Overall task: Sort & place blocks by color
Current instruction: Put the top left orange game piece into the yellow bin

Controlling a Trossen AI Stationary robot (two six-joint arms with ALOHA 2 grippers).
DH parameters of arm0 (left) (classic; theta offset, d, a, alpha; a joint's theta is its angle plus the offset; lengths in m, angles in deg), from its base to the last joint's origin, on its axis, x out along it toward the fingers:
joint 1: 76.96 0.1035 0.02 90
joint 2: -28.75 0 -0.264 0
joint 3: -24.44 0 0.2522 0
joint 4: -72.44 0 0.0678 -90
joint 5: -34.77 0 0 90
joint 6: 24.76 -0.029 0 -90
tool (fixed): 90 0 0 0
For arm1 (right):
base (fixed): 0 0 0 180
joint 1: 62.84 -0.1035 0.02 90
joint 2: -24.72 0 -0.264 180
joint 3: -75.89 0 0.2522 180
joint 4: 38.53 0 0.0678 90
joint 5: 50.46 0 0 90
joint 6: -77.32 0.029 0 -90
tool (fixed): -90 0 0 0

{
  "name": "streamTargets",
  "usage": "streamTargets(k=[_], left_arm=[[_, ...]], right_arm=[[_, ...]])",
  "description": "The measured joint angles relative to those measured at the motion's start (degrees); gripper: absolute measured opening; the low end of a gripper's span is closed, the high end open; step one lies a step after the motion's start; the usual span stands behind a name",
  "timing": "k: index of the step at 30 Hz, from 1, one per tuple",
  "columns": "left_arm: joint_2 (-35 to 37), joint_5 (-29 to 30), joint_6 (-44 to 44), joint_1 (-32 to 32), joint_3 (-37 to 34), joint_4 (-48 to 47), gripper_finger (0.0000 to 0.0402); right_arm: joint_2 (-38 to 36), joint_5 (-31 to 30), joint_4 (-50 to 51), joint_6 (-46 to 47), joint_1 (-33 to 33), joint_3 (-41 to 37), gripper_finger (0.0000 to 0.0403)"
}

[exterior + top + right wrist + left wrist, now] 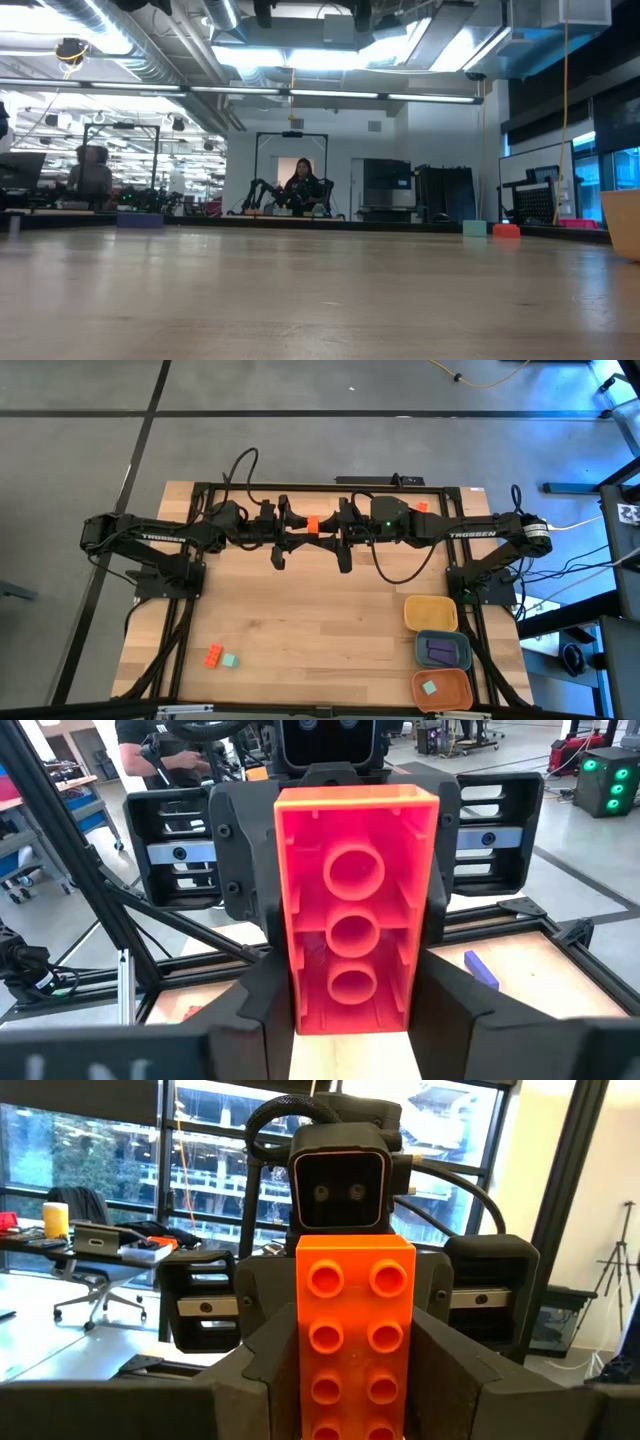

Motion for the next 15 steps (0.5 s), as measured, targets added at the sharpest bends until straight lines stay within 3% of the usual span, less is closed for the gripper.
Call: streamTargets(k=[15], left_arm=[[0.0, -1.14, -0.93, -0.02, 0.07, -2.11, 0.0219]], right_arm=[[0.02, 0.99, 0.22, -0.07, -0.02, -0.09, 0.0142]])
